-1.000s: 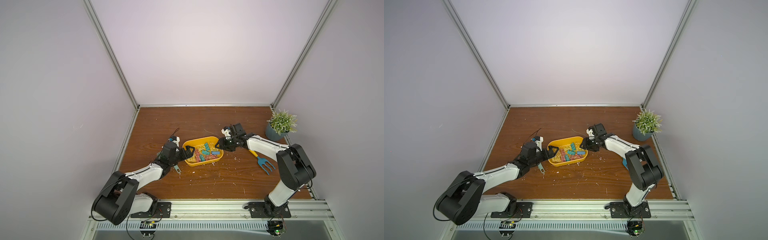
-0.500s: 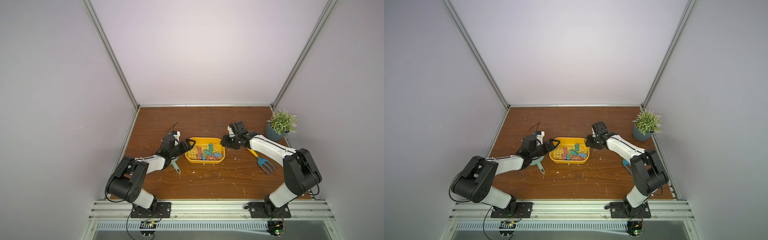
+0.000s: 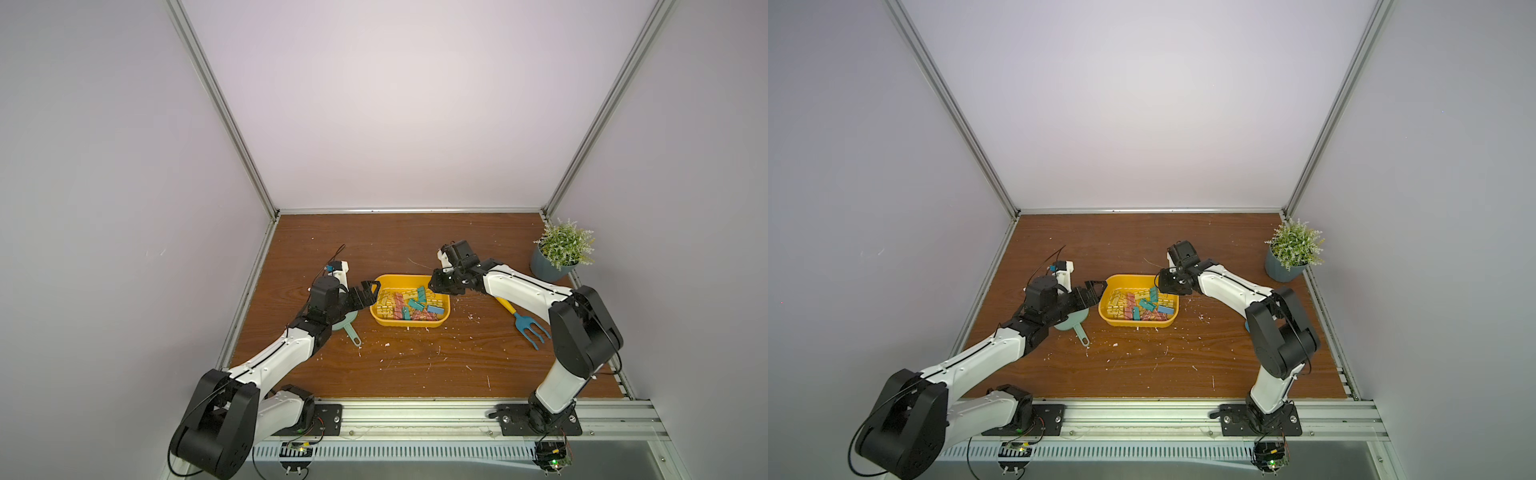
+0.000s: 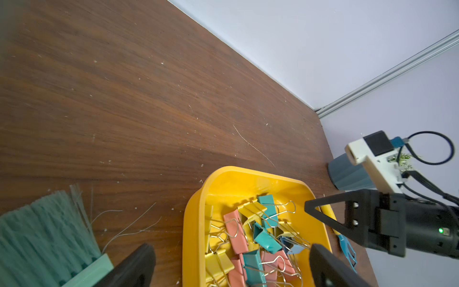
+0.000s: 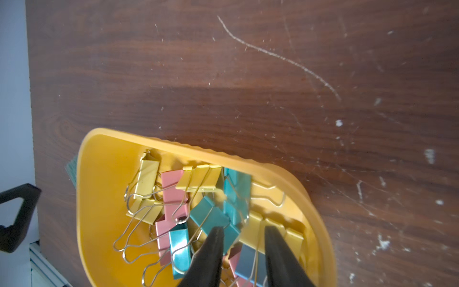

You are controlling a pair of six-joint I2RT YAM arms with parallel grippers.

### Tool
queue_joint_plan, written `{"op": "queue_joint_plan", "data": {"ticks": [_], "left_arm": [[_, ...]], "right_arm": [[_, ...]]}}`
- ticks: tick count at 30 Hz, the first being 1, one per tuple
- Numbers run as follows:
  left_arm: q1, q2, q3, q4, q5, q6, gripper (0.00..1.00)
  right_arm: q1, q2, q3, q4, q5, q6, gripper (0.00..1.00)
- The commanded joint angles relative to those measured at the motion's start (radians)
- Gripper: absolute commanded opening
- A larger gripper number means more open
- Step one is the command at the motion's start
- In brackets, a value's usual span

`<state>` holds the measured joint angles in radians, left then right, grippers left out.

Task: Take out the binder clips from the storage box
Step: Pick up the binder clip from the storage box.

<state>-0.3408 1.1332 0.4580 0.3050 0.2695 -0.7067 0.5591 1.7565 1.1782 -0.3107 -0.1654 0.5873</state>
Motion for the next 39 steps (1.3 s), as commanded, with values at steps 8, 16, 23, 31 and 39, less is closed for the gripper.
{"op": "queue_joint_plan", "data": {"ticks": [8, 16, 23, 31, 39], "left_arm": [[-0.045, -0.069, 0.001, -0.078, -0.065, 0.060, 1.00], [-0.050, -0.073, 0.016, -0.073, -0.045, 0.053, 1.00], [-0.062, -0.082, 0.037, -0.079, -0.031, 0.043, 1.00], [-0.101, -0.118, 0.087, -0.047, 0.010, 0.004, 1.00], [-0.299, -0.009, 0.192, -0.066, -0.111, 0.073, 1.00]], "right_arm": [[0.013, 0.058, 0.084, -0.030, -0.023, -0.005, 0.22], [0.015, 0.072, 0.110, -0.039, -0.037, -0.006, 0.09], [0.014, 0.016, 0.110, -0.023, -0.051, 0.000, 0.00], [0.013, -0.188, 0.012, 0.074, 0.029, 0.035, 0.00], [-0.059, -0.394, -0.123, 0.130, 0.174, 0.051, 0.00]]}}
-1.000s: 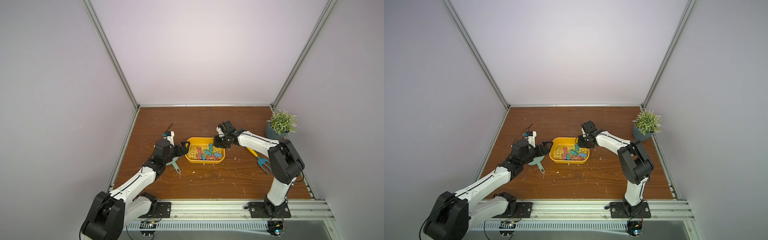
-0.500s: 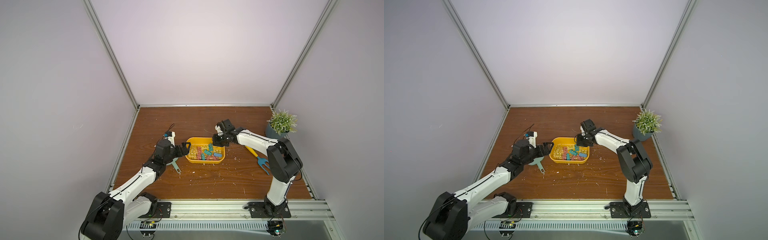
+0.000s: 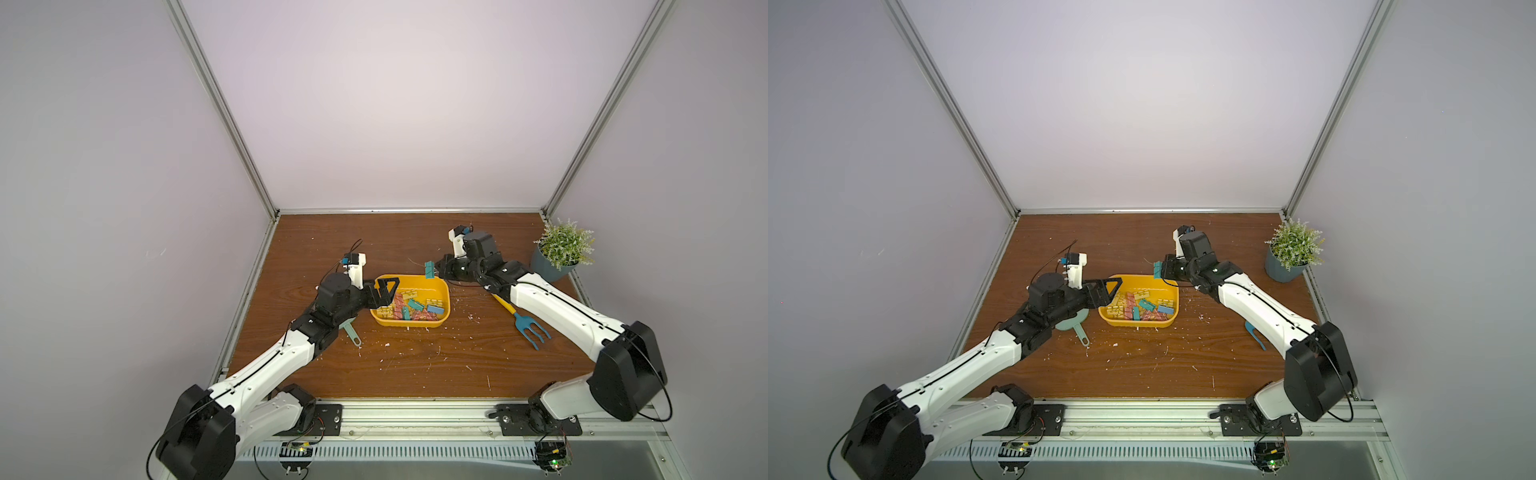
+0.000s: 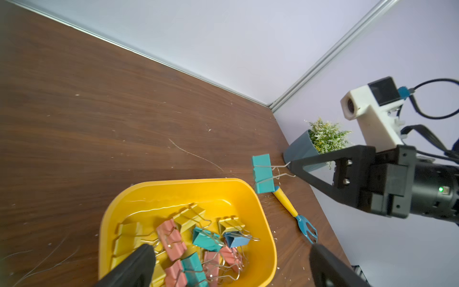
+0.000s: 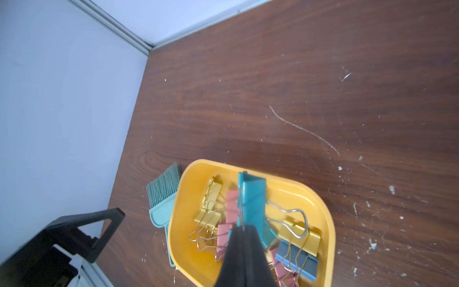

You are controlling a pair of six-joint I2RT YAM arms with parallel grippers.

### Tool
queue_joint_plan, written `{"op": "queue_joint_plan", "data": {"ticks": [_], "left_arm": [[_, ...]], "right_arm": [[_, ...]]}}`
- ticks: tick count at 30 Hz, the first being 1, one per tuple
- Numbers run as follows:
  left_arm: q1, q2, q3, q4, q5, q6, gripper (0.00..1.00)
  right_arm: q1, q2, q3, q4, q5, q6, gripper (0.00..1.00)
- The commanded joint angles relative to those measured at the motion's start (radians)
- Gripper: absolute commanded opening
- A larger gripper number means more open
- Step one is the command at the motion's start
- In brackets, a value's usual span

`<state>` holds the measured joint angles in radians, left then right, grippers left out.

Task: Take out the binder clips from the storage box
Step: Pick up the binder clip from the storage box, then place the binder clip at the center of the board.

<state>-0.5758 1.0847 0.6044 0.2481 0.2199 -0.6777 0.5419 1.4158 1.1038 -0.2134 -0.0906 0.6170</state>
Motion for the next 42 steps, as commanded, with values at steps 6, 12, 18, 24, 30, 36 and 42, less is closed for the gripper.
{"op": "queue_joint_plan", "data": {"ticks": [6, 12, 18, 24, 30, 36, 42], "left_arm": [[-0.188, 0.179, 0.094, 0.067, -0.097, -0.001, 1.00], [-0.219, 0.259, 0.138, 0.077, -0.095, -0.013, 1.00], [-0.220, 0.264, 0.133, 0.079, -0.112, -0.018, 1.00], [-0.220, 0.242, 0.113, 0.088, -0.128, -0.019, 1.00], [-0.220, 0.219, 0.109, 0.064, -0.156, -0.014, 1.00], [-0.221, 0.209, 0.098, 0.068, -0.166, -0.010, 1.00], [-0.220, 0.205, 0.097, 0.059, -0.175, -0.003, 1.00]], "right_arm": [[-0.157, -0.168, -0.309, 0.228, 0.142, 0.268, 0.00], [-0.161, -0.145, -0.423, 0.365, 0.164, 0.459, 0.00], [-0.098, -0.076, -0.426, 0.384, 0.327, 0.632, 0.00], [-0.036, -0.004, -0.404, 0.332, 0.509, 0.888, 0.00], [0.023, 0.092, -0.330, 0.290, 0.625, 1.025, 0.00], [0.043, 0.194, -0.276, 0.262, 0.617, 1.110, 0.00], [0.061, 0.201, -0.273, 0.310, 0.555, 1.066, 0.08]]}}
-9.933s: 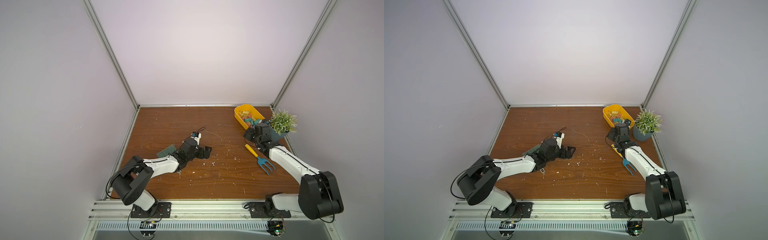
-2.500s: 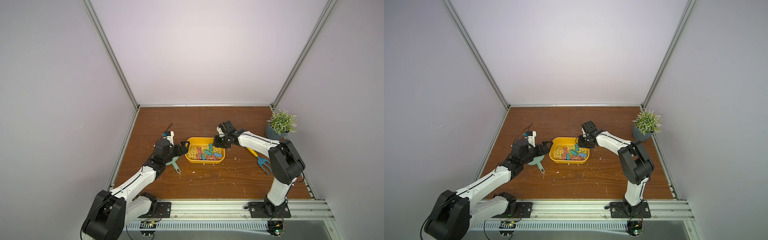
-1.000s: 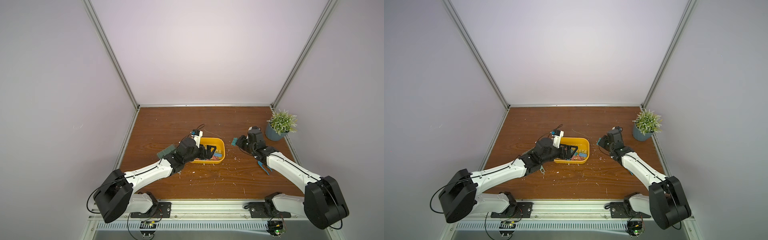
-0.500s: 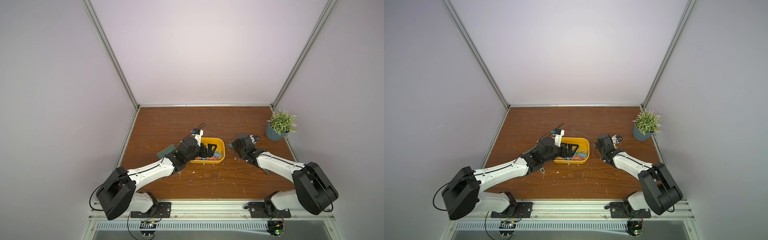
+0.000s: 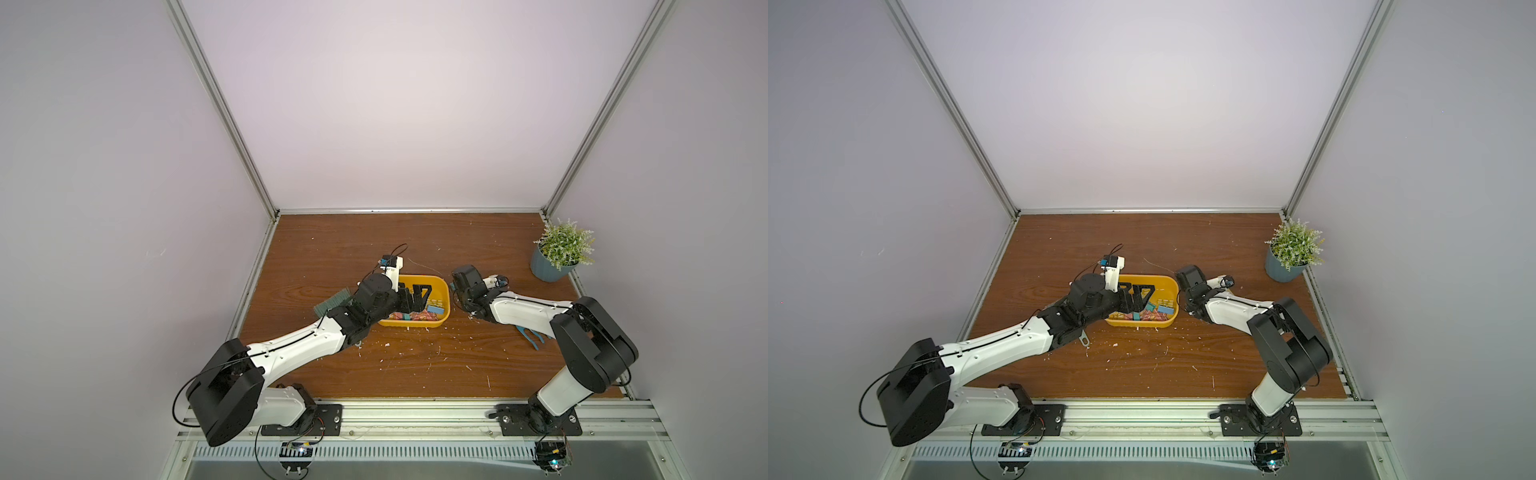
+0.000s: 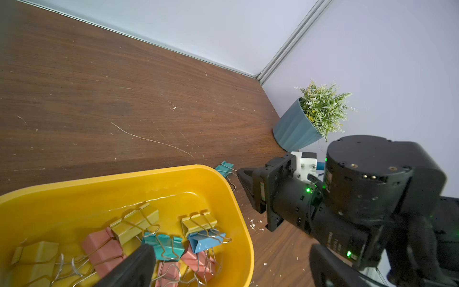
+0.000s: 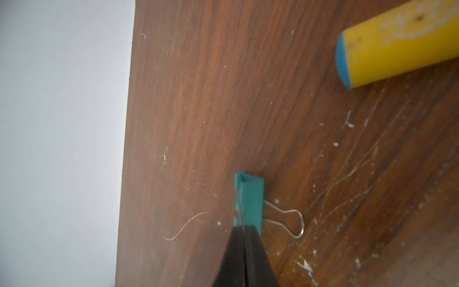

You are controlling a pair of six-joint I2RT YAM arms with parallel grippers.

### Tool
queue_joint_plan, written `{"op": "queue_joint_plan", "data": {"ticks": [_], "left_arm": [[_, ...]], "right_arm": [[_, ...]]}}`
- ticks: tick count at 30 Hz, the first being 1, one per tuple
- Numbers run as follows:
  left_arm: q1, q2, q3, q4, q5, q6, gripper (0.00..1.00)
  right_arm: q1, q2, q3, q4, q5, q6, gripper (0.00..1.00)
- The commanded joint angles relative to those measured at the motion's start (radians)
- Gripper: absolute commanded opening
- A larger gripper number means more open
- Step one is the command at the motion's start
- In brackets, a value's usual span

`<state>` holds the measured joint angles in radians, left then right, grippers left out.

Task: Take out the binder clips from the storage box
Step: Place the binder clip at the center of the board.

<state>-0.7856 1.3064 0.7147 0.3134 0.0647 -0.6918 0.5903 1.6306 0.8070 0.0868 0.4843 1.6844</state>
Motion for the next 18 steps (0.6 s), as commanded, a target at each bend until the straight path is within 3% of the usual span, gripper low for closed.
{"op": "queue_joint_plan", "data": {"ticks": [1, 10, 11, 14, 18], "left_arm": [[-0.010, -0.019, -0.013, -0.010, -0.026, 0.011, 1.00], [-0.010, -0.012, -0.001, -0.007, -0.033, 0.007, 1.00], [-0.010, -0.011, -0.001, -0.007, -0.031, 0.005, 1.00], [-0.011, -0.004, -0.001, -0.001, -0.023, -0.003, 1.00], [-0.010, -0.001, -0.001, 0.000, -0.017, -0.012, 1.00]], "right_arm": [[0.019, -0.016, 0.019, 0.013, -0.022, 0.004, 0.09], [0.029, -0.049, -0.061, 0.106, -0.105, -0.018, 0.17], [0.029, -0.056, -0.064, 0.098, -0.096, -0.018, 0.16], [0.028, -0.066, -0.060, 0.063, -0.025, -0.022, 0.01], [0.010, -0.073, -0.048, 0.033, 0.041, 0.009, 0.00]]}}
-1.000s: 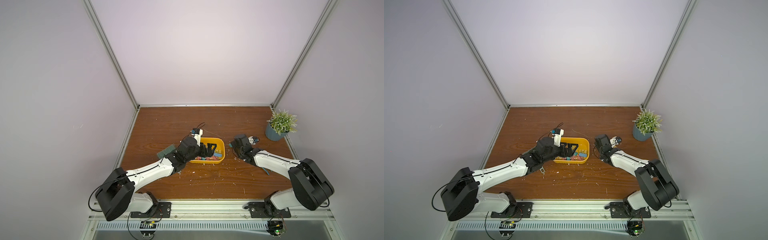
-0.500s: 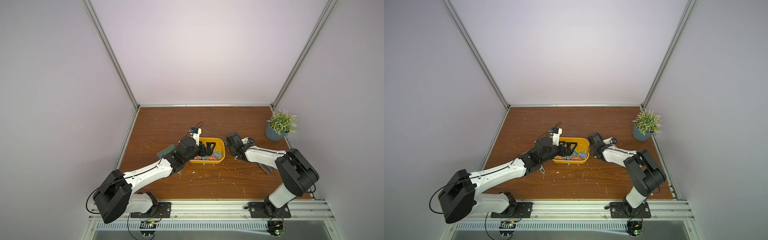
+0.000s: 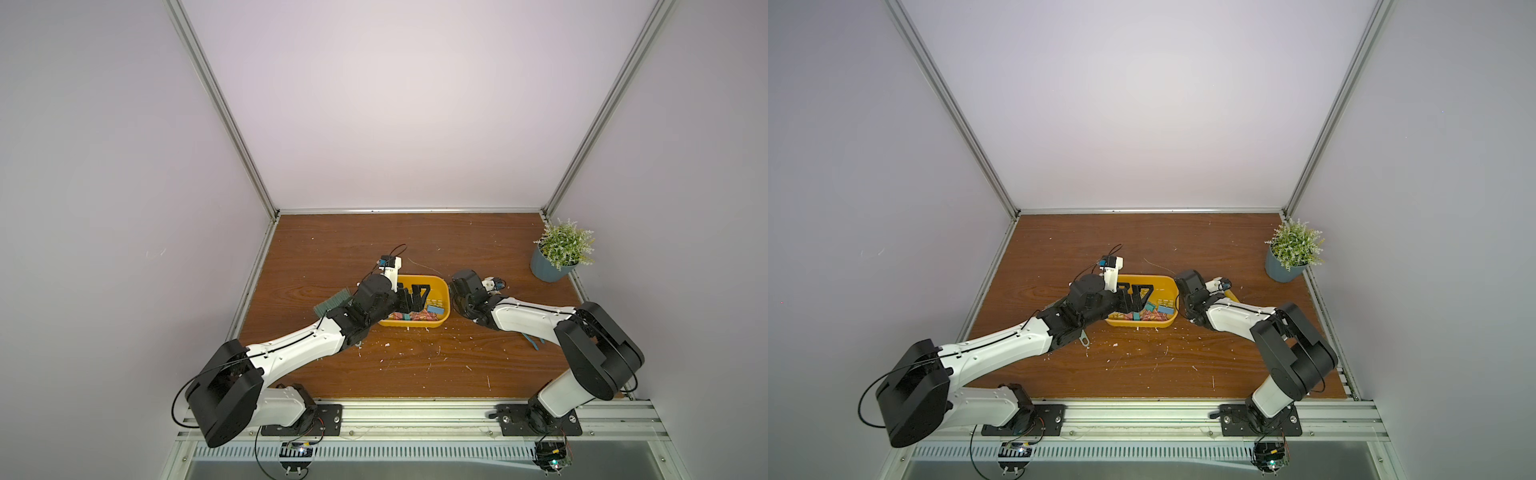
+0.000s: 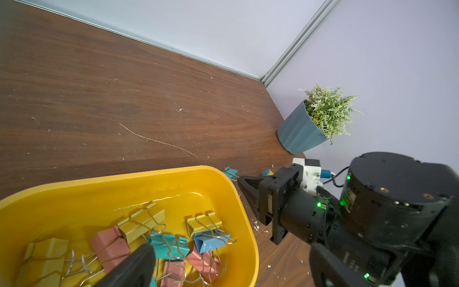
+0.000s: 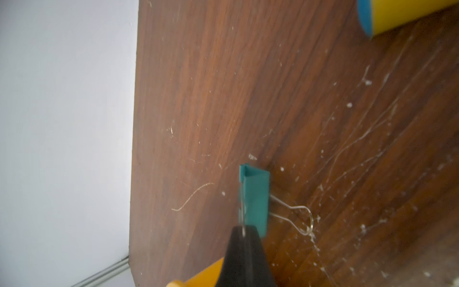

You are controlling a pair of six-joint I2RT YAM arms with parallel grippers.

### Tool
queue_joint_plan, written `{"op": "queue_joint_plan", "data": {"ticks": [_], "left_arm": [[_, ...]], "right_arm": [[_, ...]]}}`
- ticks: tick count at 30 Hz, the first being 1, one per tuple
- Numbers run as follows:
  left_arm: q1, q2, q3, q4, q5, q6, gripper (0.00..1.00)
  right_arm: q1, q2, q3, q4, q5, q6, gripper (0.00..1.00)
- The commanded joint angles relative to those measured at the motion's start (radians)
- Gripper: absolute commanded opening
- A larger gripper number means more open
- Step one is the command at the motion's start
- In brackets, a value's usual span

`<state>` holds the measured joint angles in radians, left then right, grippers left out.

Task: Take out the binder clips from the storage box
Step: Place the binder clip at the center of the board.

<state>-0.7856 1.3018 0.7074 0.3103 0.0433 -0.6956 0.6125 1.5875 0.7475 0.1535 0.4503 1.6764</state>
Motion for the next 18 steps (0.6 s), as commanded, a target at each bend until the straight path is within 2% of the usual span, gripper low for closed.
{"op": "queue_joint_plan", "data": {"ticks": [1, 7, 10, 14, 18], "left_arm": [[-0.011, 0.004, 0.006, 0.003, 0.004, -0.009, 1.00], [-0.010, 0.002, 0.013, -0.006, -0.006, -0.014, 1.00], [-0.010, -0.005, 0.012, -0.016, -0.021, -0.009, 1.00], [-0.010, -0.015, 0.010, -0.030, -0.035, -0.002, 1.00], [-0.009, -0.021, 0.002, -0.030, -0.043, -0.004, 1.00]], "right_arm": [[-0.019, -0.031, 0.017, -0.034, 0.085, 0.029, 0.00], [-0.030, 0.024, 0.100, -0.098, 0.138, 0.160, 0.00], [-0.030, 0.062, 0.116, -0.099, 0.116, 0.245, 0.00], [-0.021, 0.086, 0.134, -0.105, 0.080, 0.272, 0.00], [-0.014, 0.084, 0.125, -0.094, 0.065, 0.279, 0.10]]}}
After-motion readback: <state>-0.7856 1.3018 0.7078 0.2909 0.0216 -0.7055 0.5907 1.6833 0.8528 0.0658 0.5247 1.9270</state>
